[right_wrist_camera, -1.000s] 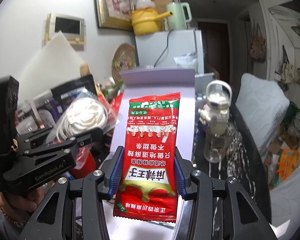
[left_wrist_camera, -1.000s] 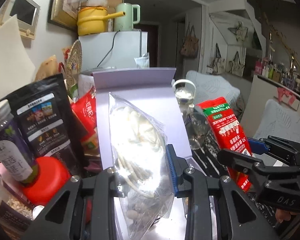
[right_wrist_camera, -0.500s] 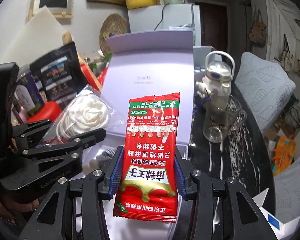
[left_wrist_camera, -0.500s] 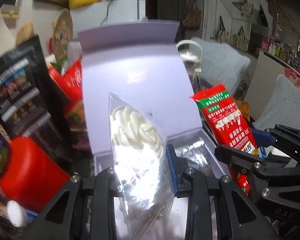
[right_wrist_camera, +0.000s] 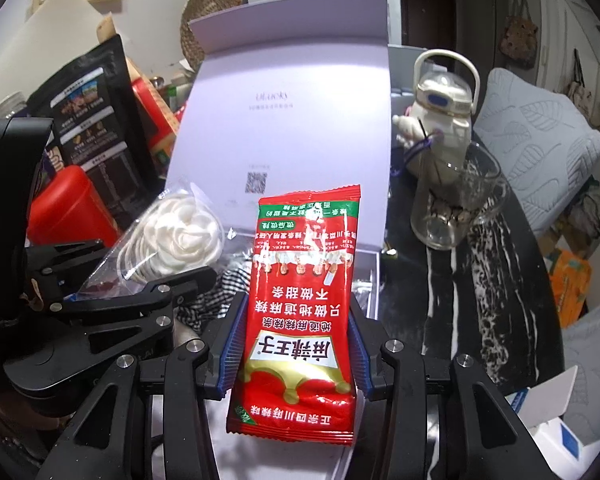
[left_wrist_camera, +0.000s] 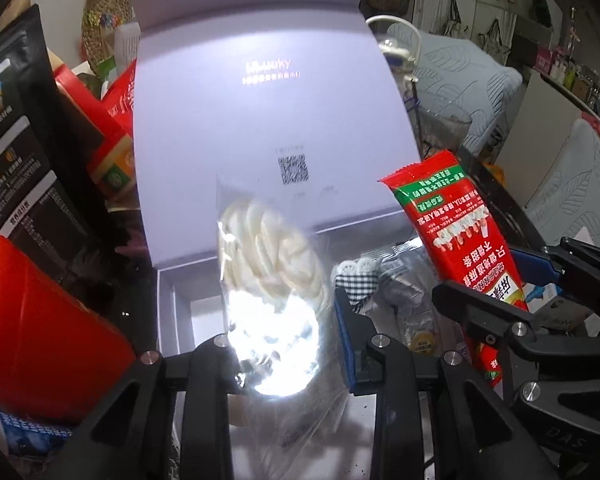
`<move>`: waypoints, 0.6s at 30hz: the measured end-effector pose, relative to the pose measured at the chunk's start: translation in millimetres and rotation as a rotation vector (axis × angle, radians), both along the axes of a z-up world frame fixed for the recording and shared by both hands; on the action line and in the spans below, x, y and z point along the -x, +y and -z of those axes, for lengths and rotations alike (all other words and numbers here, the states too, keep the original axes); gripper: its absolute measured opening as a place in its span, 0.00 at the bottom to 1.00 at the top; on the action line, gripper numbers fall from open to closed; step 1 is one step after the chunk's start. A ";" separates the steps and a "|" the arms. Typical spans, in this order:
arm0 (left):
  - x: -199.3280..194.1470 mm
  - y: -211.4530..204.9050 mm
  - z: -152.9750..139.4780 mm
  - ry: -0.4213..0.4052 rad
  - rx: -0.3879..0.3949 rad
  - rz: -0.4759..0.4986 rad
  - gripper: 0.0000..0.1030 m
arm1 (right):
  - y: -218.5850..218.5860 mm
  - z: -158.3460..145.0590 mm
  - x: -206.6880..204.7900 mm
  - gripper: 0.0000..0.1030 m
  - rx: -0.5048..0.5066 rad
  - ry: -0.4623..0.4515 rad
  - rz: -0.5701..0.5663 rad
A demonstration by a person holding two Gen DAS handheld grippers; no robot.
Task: Organize soft objects
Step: 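Lower the red packet into the box and open the right gripper while the left gripper lowers the clear bag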
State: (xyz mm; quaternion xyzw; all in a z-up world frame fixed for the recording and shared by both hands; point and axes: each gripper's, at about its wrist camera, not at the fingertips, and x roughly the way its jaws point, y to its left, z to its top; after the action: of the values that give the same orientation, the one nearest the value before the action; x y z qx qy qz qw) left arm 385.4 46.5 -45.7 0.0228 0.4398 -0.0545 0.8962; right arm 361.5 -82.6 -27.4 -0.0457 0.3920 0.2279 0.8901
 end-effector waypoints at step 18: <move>-15.7 2.9 19.8 0.085 -0.002 -0.033 0.29 | 5.2 33.5 -20.1 0.47 0.023 0.127 0.016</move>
State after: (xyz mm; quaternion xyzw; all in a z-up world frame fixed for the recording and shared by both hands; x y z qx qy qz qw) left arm 401.1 49.4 -65.5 0.0139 0.4778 -0.0400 0.8774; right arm 381.6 -77.4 -60.9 -0.0385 0.4506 0.2187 0.8647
